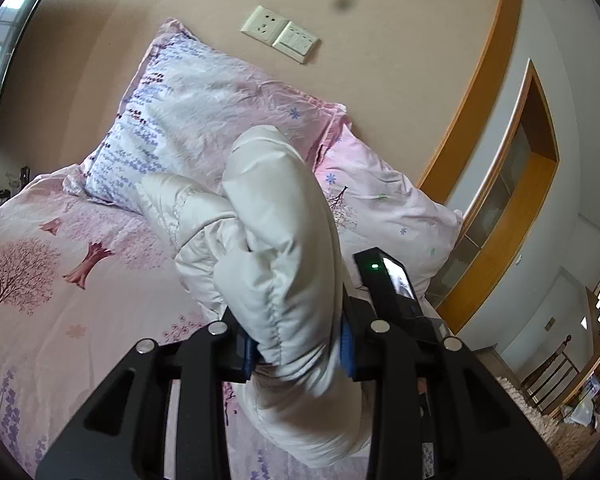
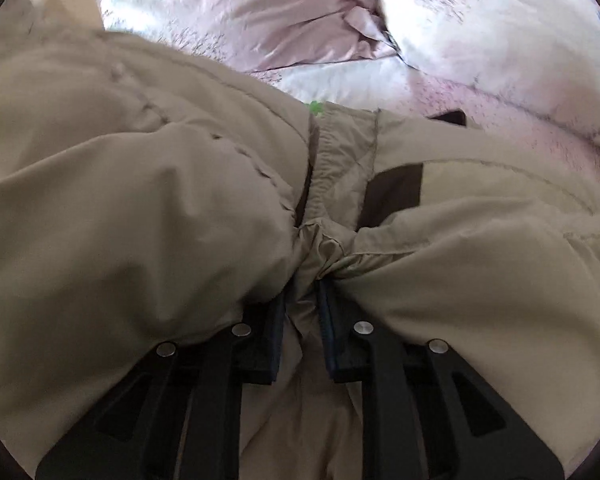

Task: Fold large clothes

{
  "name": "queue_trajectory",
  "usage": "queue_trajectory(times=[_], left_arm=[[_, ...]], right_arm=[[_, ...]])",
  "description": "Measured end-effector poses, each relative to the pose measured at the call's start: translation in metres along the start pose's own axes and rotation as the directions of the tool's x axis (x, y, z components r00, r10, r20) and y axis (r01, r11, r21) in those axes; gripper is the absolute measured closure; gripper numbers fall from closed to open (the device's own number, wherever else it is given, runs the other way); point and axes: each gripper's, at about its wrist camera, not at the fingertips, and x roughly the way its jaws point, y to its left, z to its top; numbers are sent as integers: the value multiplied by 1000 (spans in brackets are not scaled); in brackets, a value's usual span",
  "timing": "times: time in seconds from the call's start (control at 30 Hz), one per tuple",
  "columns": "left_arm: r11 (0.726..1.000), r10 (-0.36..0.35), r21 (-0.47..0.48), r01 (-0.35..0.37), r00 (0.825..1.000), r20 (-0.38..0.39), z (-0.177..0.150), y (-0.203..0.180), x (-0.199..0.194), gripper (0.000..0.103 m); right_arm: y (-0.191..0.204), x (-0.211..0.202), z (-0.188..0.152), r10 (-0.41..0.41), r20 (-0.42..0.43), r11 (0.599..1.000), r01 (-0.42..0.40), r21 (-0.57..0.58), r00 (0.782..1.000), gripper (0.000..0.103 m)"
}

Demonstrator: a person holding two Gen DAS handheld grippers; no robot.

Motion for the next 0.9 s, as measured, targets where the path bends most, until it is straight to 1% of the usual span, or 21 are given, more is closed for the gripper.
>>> queue_trajectory(times=[0.03, 0.1, 0.2, 0.27, 0.33, 0.37, 0.4, 0.47, 0.5, 0.57, 0.63, 0.67, 0.7, 0.73, 0.8, 0.9], left_arm=[[1000, -5, 3, 5, 1000, 3, 0, -2, 0, 71], [1000, -21, 17, 21, 1000, 8, 2, -9, 0, 71], [998, -37, 54, 37, 999, 6, 2, -22, 2, 70], [996, -54, 75, 54, 999, 3, 2, -32, 5, 69], [993, -78, 90, 78, 997, -4, 2, -42, 9, 69], [992, -84, 97, 85, 996, -11, 1, -46, 11, 68], [990, -91, 106, 93, 996, -24, -1, -53, 15, 68], [986, -100, 130, 102, 995, -28, -4, -63, 18, 67], [982, -112, 147, 115, 993, -31, -6, -71, 18, 66], [976, -139, 162, 144, 989, -42, -8, -81, 21, 66], [968, -165, 184, 173, 985, -57, -12, -94, 25, 65], [964, -175, 193, 185, 982, -64, -14, -100, 27, 65], [959, -187, 205, 198, 980, -72, -17, -108, 30, 65], [954, -198, 214, 211, 977, -80, -19, -115, 33, 65], [946, -219, 223, 236, 971, -95, -24, -125, 38, 64], [934, -241, 242, 264, 963, -121, -31, -141, 47, 64]], right_arm=[[-3, -3, -2, 12, 7, 1000, -12, -6, 1000, 85], [-14, -20, -11, 57, 50, 998, -57, 4, 997, 85], [-31, -46, -33, 114, 117, 993, -117, 14, 987, 85], [-34, -47, -38, 122, 115, 992, -124, 9, 986, 85], [-33, -27, -38, 98, 63, 995, -98, -2, 993, 85], [-33, -15, -36, 96, 46, 995, -96, -5, 994, 87], [-34, -9, -33, 97, 59, 995, -96, -16, 994, 88], [-36, -14, -33, 109, 62, 994, -108, -18, 992, 88], [-42, -22, -35, 132, 77, 991, -132, -2, 988, 88], [-58, -44, -42, 156, 137, 987, -159, 16, 978, 87], [-82, -73, -54, 133, 218, 988, -146, 48, 967, 85], [-101, -89, -63, 122, 264, 986, -147, 75, 957, 80], [-114, -98, -70, 116, 287, 984, -150, 100, 951, 75], [-130, -107, -78, 102, 310, 980, -150, 134, 945, 73], [-156, -119, -92, 57, 339, 972, -129, 195, 939, 73], [-187, -123, -111, 25, 341, 959, -118, 256, 940, 73]])
